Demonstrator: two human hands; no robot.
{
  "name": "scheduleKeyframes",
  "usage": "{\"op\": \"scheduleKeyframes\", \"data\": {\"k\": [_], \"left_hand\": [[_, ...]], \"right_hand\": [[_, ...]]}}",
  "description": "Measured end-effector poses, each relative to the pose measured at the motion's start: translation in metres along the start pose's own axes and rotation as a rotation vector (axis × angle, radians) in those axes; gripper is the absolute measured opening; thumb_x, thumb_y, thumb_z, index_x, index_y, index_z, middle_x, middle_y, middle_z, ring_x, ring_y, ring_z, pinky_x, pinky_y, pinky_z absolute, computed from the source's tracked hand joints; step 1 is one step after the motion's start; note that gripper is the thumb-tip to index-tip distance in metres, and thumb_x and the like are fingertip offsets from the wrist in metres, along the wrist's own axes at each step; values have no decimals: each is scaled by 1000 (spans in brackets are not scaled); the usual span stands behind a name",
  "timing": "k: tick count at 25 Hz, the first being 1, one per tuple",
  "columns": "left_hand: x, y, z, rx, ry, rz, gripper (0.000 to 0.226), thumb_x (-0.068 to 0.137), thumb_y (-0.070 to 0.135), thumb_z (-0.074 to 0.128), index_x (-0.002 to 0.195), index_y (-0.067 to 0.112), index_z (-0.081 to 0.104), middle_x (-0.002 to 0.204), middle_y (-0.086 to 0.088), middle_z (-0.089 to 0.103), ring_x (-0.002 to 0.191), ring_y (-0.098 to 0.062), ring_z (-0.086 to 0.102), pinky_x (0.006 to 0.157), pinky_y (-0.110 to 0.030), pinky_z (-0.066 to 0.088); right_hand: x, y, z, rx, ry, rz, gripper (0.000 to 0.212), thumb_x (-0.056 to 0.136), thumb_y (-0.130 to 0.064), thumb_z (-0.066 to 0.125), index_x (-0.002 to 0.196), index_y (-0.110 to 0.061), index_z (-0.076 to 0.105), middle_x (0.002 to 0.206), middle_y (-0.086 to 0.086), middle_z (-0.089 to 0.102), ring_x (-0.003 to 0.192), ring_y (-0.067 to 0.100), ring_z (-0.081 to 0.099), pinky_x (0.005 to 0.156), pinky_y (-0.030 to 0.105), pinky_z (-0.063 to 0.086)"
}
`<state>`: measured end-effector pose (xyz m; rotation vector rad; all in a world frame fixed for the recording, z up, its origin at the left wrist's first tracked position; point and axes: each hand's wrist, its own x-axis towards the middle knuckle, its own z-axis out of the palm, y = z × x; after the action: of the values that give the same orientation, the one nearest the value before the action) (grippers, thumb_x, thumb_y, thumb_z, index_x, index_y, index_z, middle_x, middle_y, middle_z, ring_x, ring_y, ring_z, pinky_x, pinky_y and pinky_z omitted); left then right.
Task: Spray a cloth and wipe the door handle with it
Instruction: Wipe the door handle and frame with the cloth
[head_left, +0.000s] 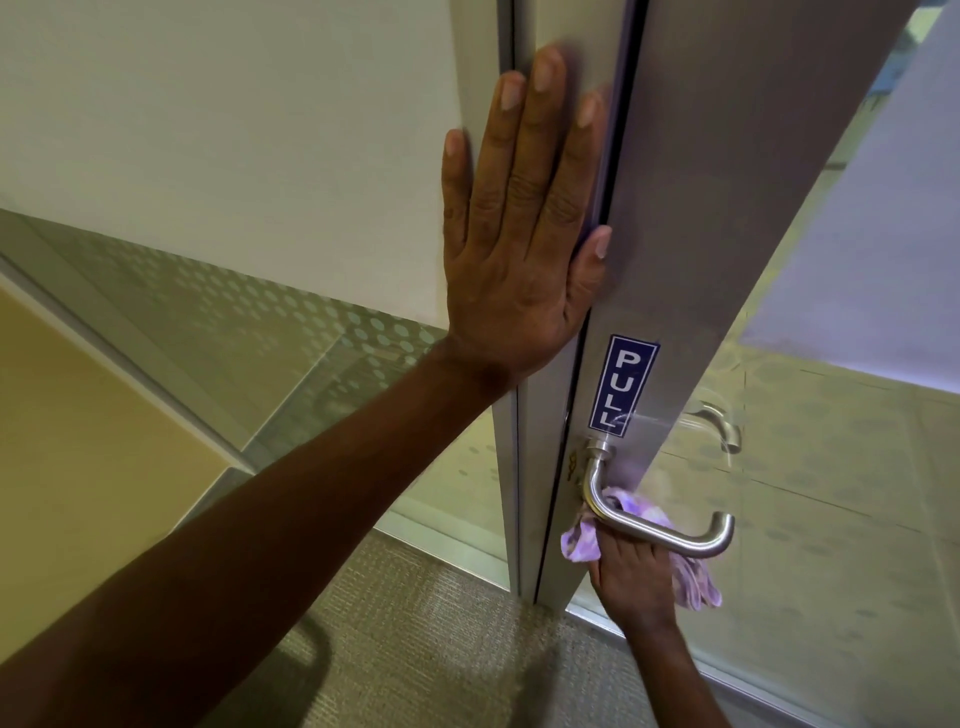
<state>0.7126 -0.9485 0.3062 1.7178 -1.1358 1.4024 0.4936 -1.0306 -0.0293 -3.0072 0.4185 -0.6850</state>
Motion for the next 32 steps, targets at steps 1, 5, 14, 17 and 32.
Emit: {"op": "scheduleKeyframes", "data": {"k": [1, 5, 14, 17, 32], "left_hand": [[0, 0, 0, -6, 6, -13, 61, 109, 40, 25, 156, 0, 19, 159, -23, 21, 159, -8, -14, 131, -48, 1], [3, 0, 1, -5, 8, -39, 54, 109, 39, 26, 148, 1, 30, 153, -23, 24, 158, -6, -14, 131, -47, 1], [4, 4, -3, 17, -3, -66, 54, 109, 39, 26, 149, 2, 32, 155, -23, 25, 159, -7, -12, 131, -48, 4], [1, 4, -3, 31, -5, -57, 53, 109, 38, 28, 148, 2, 33, 154, -23, 26, 159, -9, -10, 131, -49, 5], [3, 6, -4, 39, -26, -49, 53, 110, 40, 25, 147, 4, 34, 153, -20, 27, 166, -23, 2, 131, -45, 3]], "right_hand": [[-13, 1, 7, -1, -89, -14, 46, 87, -20, 47, 128, -6, 61, 108, 18, 77, 93, 39, 73, 85, 53, 54], [-32, 0, 16, -2, -330, -83, 60, 74, -6, 43, 127, -3, 70, 101, 15, 80, 77, 35, 75, 70, 47, 63], [5, -59, 8, 256, -314, 88, 70, 78, -10, 42, 148, -8, 47, 133, 14, 71, 103, 31, 72, 89, 45, 55], [10, -102, 7, 434, -153, 281, 76, 78, 10, 64, 149, -2, 39, 139, 25, 64, 118, 40, 66, 99, 52, 51], [112, -146, -59, 607, 483, 398, 76, 90, -9, 53, 159, -7, 21, 155, 26, 36, 163, 23, 13, 133, 38, 14]]}}
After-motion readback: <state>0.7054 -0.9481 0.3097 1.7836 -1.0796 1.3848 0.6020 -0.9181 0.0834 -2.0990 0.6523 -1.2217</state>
